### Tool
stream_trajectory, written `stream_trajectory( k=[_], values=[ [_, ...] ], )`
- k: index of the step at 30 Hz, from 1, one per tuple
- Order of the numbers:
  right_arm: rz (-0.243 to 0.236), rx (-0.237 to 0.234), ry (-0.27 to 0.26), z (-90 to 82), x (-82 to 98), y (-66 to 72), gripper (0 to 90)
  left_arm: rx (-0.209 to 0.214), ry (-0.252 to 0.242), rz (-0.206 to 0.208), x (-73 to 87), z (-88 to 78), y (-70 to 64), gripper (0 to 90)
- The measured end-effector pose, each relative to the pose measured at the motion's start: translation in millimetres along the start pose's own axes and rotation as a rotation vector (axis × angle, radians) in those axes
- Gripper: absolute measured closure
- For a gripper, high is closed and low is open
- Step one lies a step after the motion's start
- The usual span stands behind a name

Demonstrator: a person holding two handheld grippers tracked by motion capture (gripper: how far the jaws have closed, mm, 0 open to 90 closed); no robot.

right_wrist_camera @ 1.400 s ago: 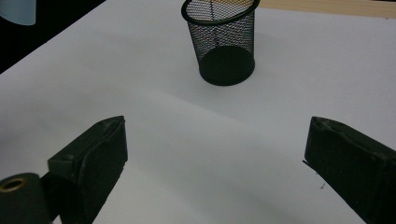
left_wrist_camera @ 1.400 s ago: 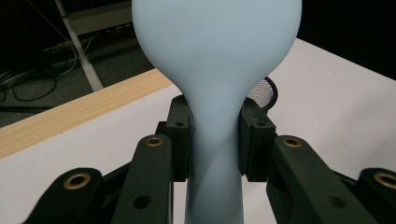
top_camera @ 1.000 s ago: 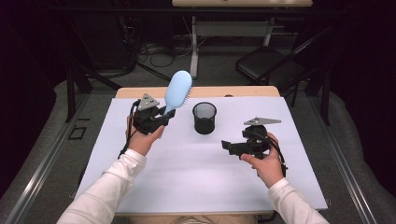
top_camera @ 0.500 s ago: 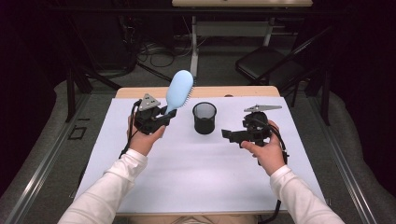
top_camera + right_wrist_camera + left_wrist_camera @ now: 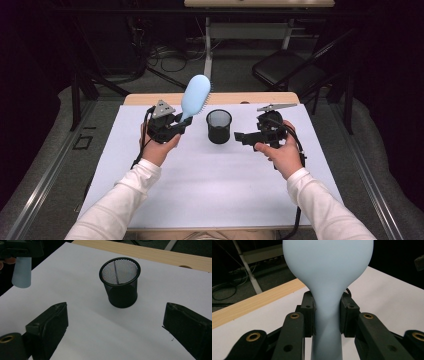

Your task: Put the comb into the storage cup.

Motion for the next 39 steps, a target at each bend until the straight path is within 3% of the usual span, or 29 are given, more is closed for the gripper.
stream_trajectory(
  k=[24,39],
  values=[
    [-0.004,-0.01,0.04,10.0,-20.5,2.6,5.8,0.014,-0.004,0.0,-1.3,9.7,-6.1,69.7],
    [0.031,-0.05,0.035,9.3,-36.8,4.2,6.9,0.029,-0.005,0.004,-1.5,15.0,-13.8,69.7]
  ],
)
Point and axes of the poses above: each handheld gripper's, and its own axes: z roughly forward along the jaws, x roughly out of its underside, y roughly to its left, the point moved 7 cm from there along z, roughly forward along the jaws, and after that the axes turned 4 degrees about y, right-handed, at the moved point
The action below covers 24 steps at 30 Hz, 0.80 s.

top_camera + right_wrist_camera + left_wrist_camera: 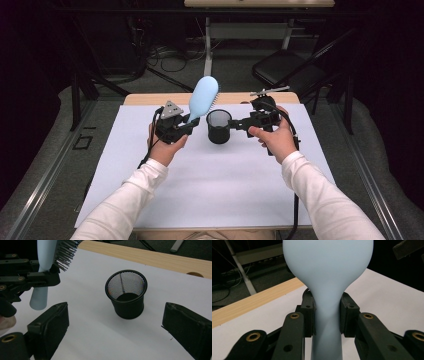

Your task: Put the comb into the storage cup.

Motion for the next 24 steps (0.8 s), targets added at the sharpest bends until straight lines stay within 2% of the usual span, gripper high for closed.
stream_trajectory(
  k=[10,24],
  values=[
    [0.028,-0.042,-0.012,-3.3,-11.9,5.1,8.5,0.008,0.0,0.004,-0.3,2.2,-3.5,69.7],
    [0.022,-0.054,-0.018,-3.7,-25.4,13.4,8.5,0.023,-0.001,0.015,0.6,5.6,-10.7,69.7]
  ],
)
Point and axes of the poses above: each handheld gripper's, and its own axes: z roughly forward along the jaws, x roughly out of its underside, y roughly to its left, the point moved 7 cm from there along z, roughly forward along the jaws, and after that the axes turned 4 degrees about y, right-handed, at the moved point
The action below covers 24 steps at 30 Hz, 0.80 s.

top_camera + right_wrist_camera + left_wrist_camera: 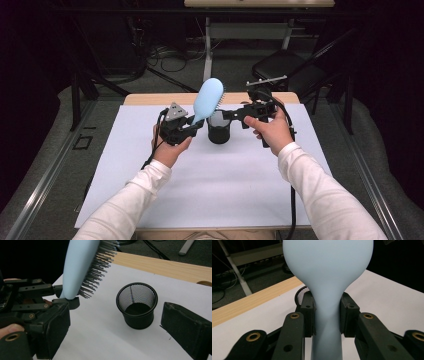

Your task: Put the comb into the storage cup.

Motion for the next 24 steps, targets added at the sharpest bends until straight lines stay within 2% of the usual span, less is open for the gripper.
stream_trajectory(
  k=[11,16,24],
  values=[
    [0.005,-0.013,-0.005,6.5,-8.6,5.9,9.4,0.02,-0.001,0.007,0.7,4.1,-6.8,69.7],
    [0.017,-0.039,-0.011,8.0,-11.9,9.0,9.9,0.027,-0.005,0.009,0.9,5.1,-9.3,69.7],
    [0.033,-0.044,-0.022,7.7,-14.5,6.6,10.6,0.043,-0.006,0.014,2.3,6.1,-14.7,69.7]
  ],
)
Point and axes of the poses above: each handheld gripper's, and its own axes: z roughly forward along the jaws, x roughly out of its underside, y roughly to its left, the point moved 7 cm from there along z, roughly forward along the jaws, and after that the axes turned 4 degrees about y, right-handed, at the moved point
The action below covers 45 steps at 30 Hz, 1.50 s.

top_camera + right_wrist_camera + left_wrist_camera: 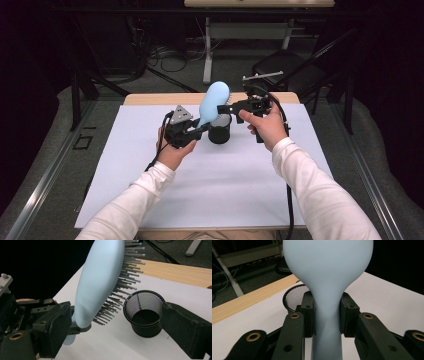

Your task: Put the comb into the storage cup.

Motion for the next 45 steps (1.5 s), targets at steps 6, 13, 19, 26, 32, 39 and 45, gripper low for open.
stream_trajectory(
  k=[6,13,19,26,32,39,45],
  values=[
    [0.014,0.001,0.0,0.9,-0.3,-3.4,11.2,0.016,-0.008,0.008,0.1,1.5,-5.4,69.7],
    [0.028,-0.013,0.006,3.3,0.3,-4.4,14.0,0.033,-0.013,0.011,0.4,2.2,-10.5,69.7],
    [0.045,-0.03,0.008,5.3,0.7,-3.9,14.3,0.041,-0.015,0.018,0.6,2.6,-15.3,69.7],
    [0.06,-0.057,0.009,8.8,1.7,-1.0,14.5,0.052,-0.015,0.024,1.1,3.5,-19.3,69.7],
    [0.068,-0.066,0.012,9.8,2.1,-1.8,14.8,0.055,-0.016,0.025,1.3,3.8,-20.5,69.7],
    [0.077,-0.082,0.005,9.6,2.3,-2.4,16.7,0.059,-0.018,0.026,1.8,4.6,-22.5,69.7],
    [0.081,-0.097,0.0,9.4,1.9,-1.2,18.3,0.062,-0.018,0.024,2.5,5.3,-23.1,69.7]
  ],
)
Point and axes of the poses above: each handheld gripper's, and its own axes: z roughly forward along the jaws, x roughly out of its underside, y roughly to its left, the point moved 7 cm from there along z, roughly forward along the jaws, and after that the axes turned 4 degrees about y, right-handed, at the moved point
